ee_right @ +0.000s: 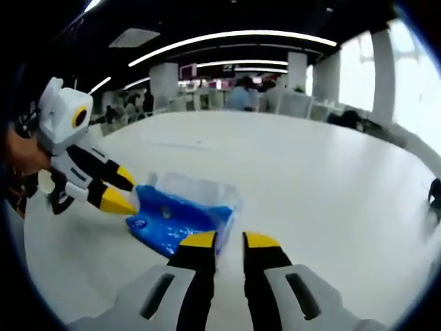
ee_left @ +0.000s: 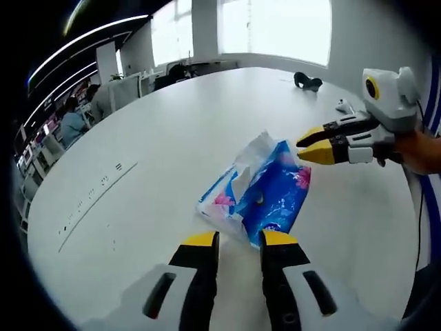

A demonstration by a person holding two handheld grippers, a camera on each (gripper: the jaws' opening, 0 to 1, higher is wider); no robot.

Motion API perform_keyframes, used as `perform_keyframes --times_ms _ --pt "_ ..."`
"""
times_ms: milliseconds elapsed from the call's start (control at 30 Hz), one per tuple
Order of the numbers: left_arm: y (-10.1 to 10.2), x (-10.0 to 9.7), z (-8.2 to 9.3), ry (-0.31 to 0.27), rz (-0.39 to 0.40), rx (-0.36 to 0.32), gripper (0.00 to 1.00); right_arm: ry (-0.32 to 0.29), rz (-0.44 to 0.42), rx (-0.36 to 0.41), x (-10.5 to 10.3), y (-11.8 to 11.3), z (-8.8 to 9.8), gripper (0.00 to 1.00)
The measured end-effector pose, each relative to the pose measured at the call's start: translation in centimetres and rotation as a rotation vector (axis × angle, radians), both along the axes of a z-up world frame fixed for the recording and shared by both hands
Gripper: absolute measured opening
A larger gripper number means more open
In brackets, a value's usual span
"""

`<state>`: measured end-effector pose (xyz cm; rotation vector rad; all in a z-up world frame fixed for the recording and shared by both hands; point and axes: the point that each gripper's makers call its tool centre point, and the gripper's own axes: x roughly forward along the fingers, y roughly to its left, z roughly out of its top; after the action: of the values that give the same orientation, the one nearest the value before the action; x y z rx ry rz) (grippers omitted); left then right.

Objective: Arrange the tabletop items into an orderly group along one side of the table until the central work area is clear of visible clutter.

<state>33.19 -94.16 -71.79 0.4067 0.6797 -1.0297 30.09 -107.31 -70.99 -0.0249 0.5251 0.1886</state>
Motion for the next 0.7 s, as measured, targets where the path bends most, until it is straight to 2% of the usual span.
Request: perform_keyframes --times_ms 267,433,700 --pt "0.3 0.1 0.8 -0.011 0.001 -0.001 0.27 -0.029 0.017 0.023 -0.2 0.7 1.2 0.2" --pt "0.4 0.0 1.5 -0.026 -0.007 0.003 0.3 -0.029 0.031 0.025 -0.4 1.2 1.5 0.3" --pt "0.9 0.3 2.5 -0.083 -0.006 0.014 0.51 -0.032 0.057 0.009 -0.9 1.9 2.3 0.43"
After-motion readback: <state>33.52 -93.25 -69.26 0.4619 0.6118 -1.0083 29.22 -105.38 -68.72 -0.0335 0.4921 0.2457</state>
